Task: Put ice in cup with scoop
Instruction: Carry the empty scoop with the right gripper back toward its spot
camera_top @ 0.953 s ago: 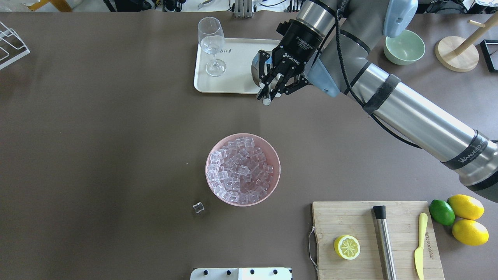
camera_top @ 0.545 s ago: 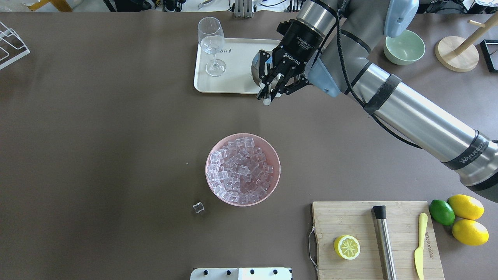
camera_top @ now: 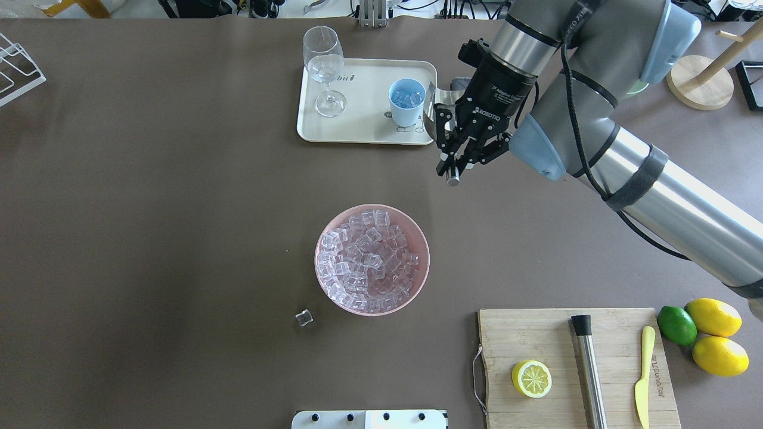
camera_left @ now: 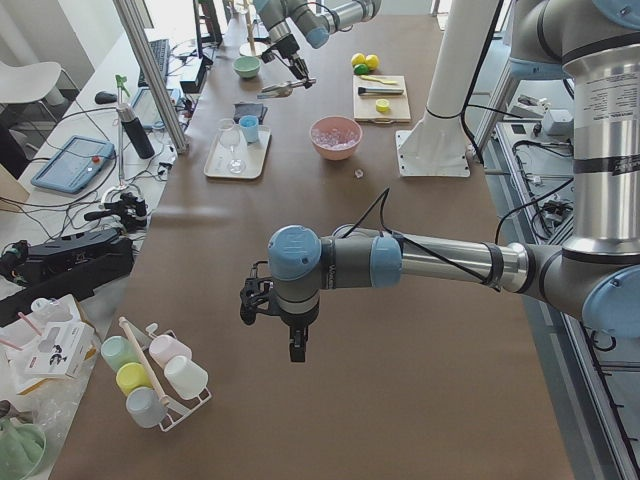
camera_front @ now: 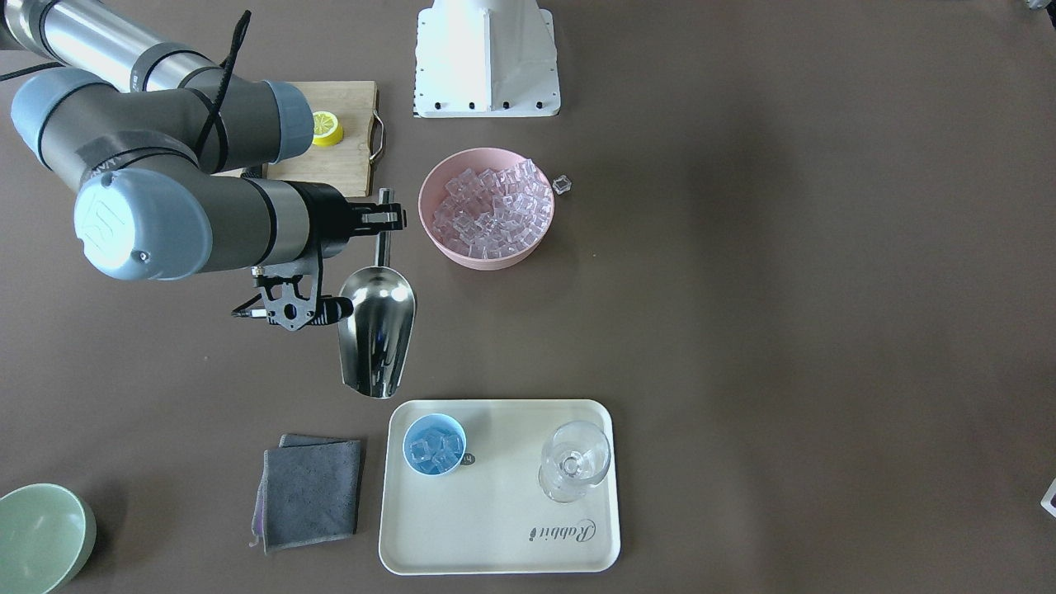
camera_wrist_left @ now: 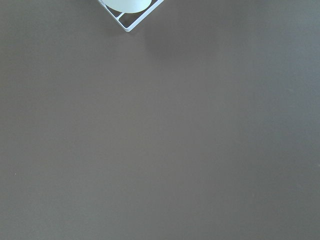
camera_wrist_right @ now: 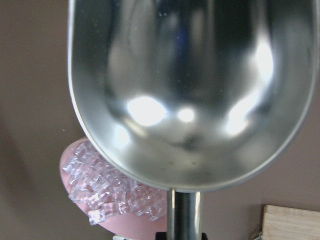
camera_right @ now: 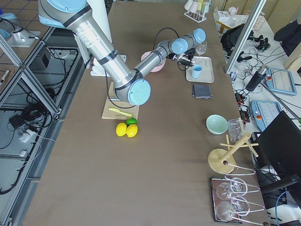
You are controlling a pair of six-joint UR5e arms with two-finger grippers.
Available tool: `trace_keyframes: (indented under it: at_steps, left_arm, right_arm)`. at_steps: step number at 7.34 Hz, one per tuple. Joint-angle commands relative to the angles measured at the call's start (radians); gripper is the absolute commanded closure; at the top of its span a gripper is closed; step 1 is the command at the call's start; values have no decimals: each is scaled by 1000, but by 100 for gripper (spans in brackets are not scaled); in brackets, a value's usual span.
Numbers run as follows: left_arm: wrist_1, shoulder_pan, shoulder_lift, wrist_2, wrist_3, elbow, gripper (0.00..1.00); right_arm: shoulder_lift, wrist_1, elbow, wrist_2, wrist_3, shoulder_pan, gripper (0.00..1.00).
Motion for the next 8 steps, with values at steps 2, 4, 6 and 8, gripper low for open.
trace_keyframes:
  at_steps: [2, 4, 6, 8]
  left_arm:
    - [0, 0, -1, 0, 0, 4, 2]
    - [0, 0, -3, 0, -1, 8, 2]
    - [0, 2, -3, -2, -1, 8, 2]
    - [0, 2, -3, 0, -1, 8, 2]
  right_arm:
    - [-310, -1, 291, -293, 1, -82, 100]
    - [-420, 0, 341, -351, -3, -154, 100]
    - [-485, 8, 349, -385, -3, -200, 100]
    - [-484, 2, 343, -403, -8, -202, 100]
